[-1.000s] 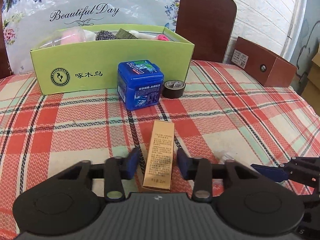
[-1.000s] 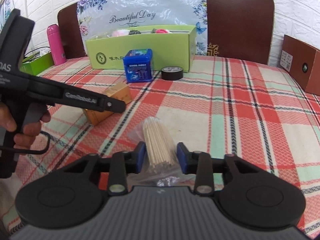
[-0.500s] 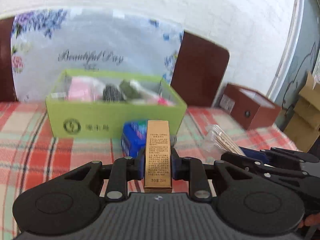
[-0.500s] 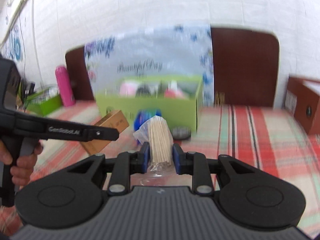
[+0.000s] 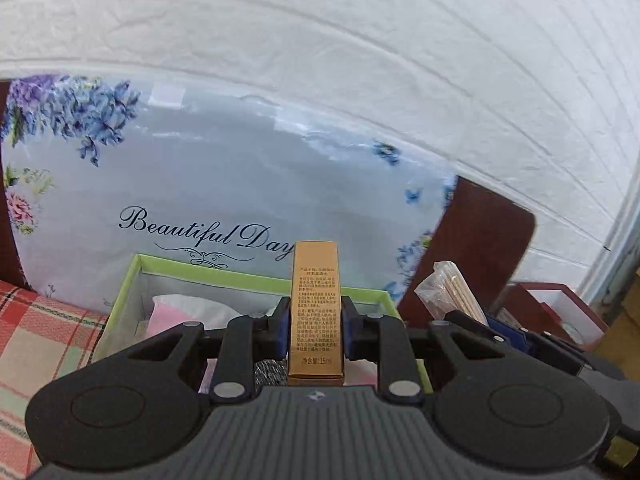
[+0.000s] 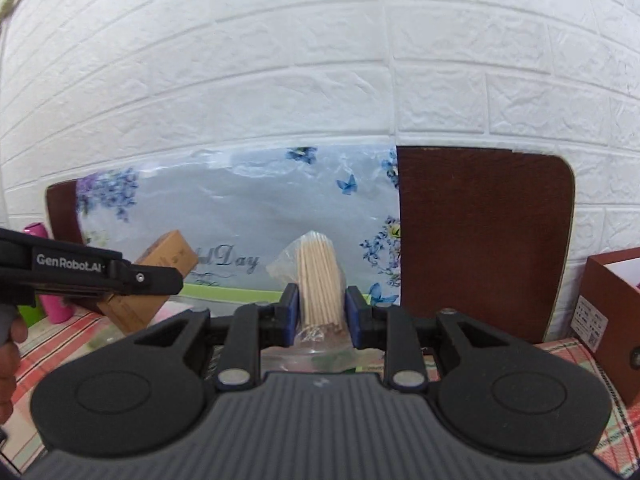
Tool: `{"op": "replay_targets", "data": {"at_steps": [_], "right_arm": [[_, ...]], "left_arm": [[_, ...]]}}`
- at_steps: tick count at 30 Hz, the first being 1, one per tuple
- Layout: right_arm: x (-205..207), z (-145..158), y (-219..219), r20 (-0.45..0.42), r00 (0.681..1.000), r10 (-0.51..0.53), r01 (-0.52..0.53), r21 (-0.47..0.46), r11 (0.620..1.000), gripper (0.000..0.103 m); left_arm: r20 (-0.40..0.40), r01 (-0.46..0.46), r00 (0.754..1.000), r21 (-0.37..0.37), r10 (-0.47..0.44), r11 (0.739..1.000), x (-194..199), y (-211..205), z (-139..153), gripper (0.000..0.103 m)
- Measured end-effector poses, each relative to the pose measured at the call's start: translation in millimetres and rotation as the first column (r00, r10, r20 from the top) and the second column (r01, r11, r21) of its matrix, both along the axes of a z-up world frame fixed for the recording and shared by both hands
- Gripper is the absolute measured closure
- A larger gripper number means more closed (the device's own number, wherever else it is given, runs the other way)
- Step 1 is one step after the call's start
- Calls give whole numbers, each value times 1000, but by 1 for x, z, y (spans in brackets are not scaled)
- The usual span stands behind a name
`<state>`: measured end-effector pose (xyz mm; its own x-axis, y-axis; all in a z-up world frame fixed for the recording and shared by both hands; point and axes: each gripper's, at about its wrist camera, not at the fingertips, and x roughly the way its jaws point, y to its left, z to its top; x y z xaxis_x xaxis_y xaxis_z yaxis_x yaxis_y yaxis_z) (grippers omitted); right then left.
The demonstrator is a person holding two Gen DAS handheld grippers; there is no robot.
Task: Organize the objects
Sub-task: 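Lift the gold box and toothpick bundle into the lime-green box and release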
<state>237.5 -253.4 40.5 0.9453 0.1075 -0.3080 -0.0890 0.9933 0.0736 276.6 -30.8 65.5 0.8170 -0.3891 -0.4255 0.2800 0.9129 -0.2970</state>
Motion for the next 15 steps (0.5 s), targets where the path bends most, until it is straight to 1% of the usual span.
{"op": "replay_targets", "data": {"at_steps": [5,6,7,8,9,10,11,12,13,14,15], "right_arm": [[44,-22,3,-30,999,-13,12,-16,1000,79],[50,-27,4,-43,999,-10,10,-12,1000,78],[56,-32,5,-59,998,-3,2,-8,1000,75],[61,-39,6,-85,996,11,-12,-8,1000,71],[65,-45,8,-107,994,24,-26,-18,1000,66],[66,-51,11,-122,992,32,-37,-40,999,55],[65,-56,13,-120,992,41,-49,-64,997,50],[61,-58,16,-108,993,56,-66,-87,994,48],[58,-60,18,-100,993,68,-79,-105,991,43],[54,-61,20,-90,993,76,-86,-118,989,35],[52,-61,22,-81,994,71,-81,-131,988,30]], "left_arm": [[-43,-8,999,33,9,999,35,-7,-16,79],[-52,-9,999,36,11,999,41,-8,-21,79],[-56,-17,998,38,19,999,45,-8,-25,78],[-63,-25,998,36,27,999,48,-7,-30,72],[-72,-27,997,27,29,999,50,-6,-33,62],[-85,-35,996,16,37,999,51,-4,-37,35],[-84,-53,995,12,54,999,49,-2,-39,24],[-67,-67,995,9,67,998,45,-1,-40,24],[-52,-62,997,13,63,998,42,-1,-40,24],[-46,-54,997,18,55,998,40,-1,-40,24],[-47,-53,997,26,54,998,37,-1,-39,24]]}}
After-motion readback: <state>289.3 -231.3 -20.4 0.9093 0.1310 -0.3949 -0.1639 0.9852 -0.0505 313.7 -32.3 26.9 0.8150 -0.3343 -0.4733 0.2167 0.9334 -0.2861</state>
